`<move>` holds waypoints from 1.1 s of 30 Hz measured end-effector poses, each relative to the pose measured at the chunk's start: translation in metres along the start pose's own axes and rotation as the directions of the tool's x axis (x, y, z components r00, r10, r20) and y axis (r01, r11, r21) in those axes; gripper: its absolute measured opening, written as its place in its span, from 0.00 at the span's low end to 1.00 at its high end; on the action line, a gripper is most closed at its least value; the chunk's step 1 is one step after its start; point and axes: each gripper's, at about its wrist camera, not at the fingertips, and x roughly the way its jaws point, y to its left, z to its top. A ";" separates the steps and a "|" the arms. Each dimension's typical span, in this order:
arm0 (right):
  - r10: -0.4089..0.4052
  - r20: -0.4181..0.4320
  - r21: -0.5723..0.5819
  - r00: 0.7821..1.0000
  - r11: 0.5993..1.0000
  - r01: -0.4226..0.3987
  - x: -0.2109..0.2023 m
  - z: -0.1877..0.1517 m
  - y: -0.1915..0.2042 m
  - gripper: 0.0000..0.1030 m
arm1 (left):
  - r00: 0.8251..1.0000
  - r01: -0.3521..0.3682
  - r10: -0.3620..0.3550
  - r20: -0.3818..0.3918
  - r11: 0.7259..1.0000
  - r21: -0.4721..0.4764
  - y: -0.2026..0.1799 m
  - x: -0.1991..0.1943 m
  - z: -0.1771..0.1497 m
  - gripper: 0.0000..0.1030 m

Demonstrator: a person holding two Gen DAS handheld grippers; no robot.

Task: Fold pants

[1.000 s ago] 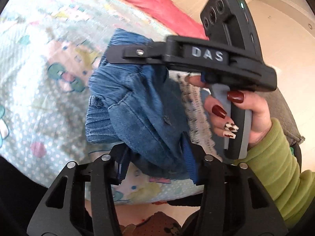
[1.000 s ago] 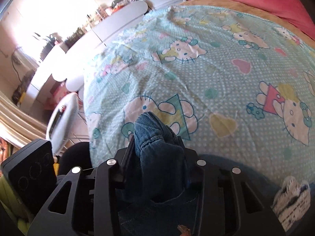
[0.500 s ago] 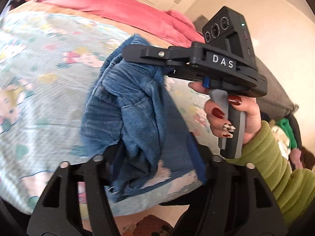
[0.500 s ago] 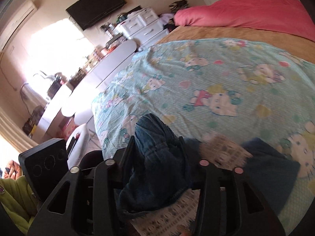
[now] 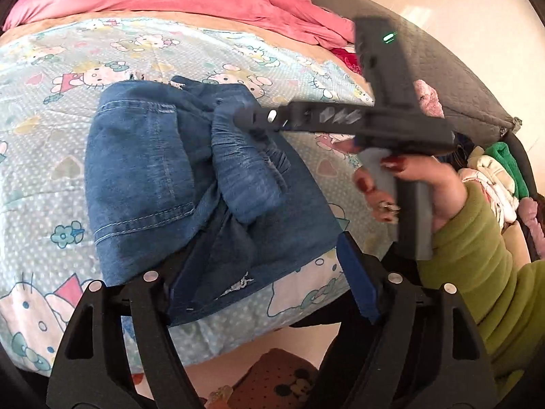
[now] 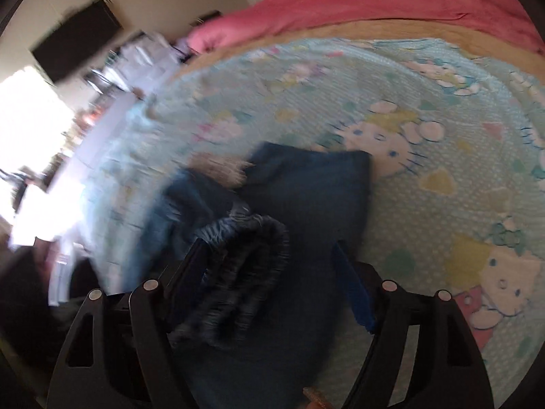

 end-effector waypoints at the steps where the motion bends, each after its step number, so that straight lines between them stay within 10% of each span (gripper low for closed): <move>1: -0.020 -0.004 0.006 1.000 1.000 0.020 0.002 -0.002 -0.003 0.71 | 1.000 -0.001 0.001 0.001 1.000 0.002 -0.001 -0.001 0.000 0.67; 10: 0.008 0.151 -0.006 0.988 1.000 -0.007 -0.051 -0.015 -0.003 0.79 | 0.996 -0.051 0.051 0.075 0.999 0.004 0.019 -0.046 -0.001 0.91; 20: -0.035 0.292 -0.169 0.956 0.982 0.087 -0.106 -0.051 0.031 0.84 | 0.973 -0.191 0.194 0.123 0.981 -0.041 0.046 -0.059 0.023 0.91; 31: 0.015 0.215 -0.451 0.977 0.888 0.086 -0.099 -0.104 0.100 0.84 | 0.967 -0.234 0.236 0.094 0.972 -0.033 0.071 -0.027 0.052 0.90; 33: 0.035 0.183 -0.479 0.983 0.876 0.058 -0.092 -0.105 0.110 0.84 | 0.968 -0.236 0.238 0.082 0.971 -0.023 0.076 -0.018 0.061 0.70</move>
